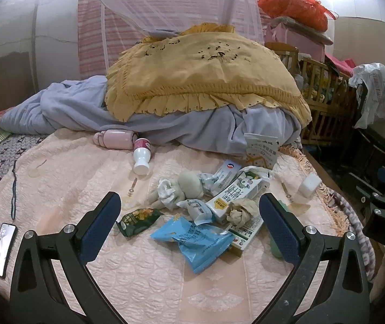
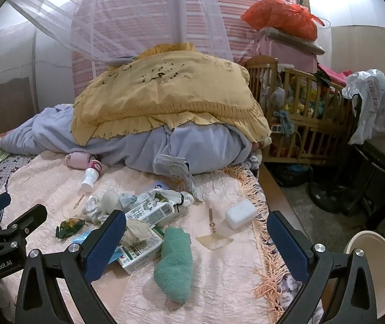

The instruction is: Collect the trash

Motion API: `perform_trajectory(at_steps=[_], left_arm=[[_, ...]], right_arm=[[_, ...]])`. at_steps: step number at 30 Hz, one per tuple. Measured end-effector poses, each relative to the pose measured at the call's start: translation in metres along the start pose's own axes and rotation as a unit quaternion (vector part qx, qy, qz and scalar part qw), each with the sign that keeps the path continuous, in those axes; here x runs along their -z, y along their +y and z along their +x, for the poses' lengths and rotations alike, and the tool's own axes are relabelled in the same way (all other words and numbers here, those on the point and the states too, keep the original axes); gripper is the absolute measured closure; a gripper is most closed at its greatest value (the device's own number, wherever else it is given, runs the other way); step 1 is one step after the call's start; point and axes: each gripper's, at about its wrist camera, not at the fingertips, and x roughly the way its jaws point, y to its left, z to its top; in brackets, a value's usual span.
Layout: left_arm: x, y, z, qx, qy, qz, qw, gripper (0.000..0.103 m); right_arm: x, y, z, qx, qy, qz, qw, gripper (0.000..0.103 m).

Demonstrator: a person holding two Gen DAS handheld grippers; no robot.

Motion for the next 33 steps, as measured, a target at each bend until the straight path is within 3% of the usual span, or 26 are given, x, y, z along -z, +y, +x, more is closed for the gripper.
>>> perform_trajectory(at_steps=[33], left_arm=[[0.0024,-0.0029,0.0053,-0.002,0.006,-0.007,1.0,0.001]], right_arm=[[-0.0014,-0.0012,0.004,0.006,0.002,-0.001,1.0,0.0]])
